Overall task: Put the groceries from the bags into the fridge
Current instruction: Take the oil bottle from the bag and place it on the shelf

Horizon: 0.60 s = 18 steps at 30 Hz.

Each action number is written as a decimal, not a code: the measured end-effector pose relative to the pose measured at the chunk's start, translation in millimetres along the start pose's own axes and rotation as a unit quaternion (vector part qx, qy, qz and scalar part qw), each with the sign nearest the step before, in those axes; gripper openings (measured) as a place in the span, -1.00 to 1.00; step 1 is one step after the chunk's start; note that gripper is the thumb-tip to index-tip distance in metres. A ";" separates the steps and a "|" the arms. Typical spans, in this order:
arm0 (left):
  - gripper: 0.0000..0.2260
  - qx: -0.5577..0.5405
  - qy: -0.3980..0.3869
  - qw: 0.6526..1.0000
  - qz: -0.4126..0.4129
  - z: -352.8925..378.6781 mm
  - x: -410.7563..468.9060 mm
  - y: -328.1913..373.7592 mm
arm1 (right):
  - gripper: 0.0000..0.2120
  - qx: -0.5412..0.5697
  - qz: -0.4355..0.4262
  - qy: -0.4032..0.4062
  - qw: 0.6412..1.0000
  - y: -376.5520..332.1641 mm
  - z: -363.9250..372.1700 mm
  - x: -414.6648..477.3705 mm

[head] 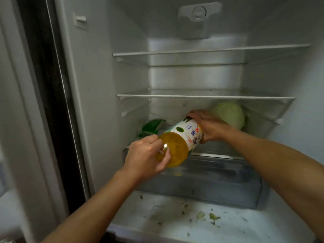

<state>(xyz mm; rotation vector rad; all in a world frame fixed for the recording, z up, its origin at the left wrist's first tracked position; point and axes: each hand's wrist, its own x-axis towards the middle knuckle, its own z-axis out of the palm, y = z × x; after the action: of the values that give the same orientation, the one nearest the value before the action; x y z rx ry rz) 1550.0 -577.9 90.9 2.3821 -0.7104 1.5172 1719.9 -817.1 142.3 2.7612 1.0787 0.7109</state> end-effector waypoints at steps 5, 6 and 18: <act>-0.72 -0.060 -0.005 0.997 -0.055 31.9 9.5 -6.1 | -0.01 0.018 0.044 -0.024 0.999 12.4 18.7 18.6; -0.71 -0.080 -0.007 0.994 -0.071 39.1 6.8 -7.9 | -0.01 0.019 0.057 -0.026 0.998 14.4 21.3 19.6; -0.47 -0.115 -0.071 0.976 -0.171 110.9 28.6 7.5 | -0.50 0.297 0.255 0.054 0.919 23.2 47.8 3.5</act>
<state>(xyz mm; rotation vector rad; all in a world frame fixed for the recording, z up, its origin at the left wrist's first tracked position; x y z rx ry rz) 1643.2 -640.7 67.4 2.3049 -0.4448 1.0751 1758.2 -828.2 107.1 3.6415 0.6535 0.6713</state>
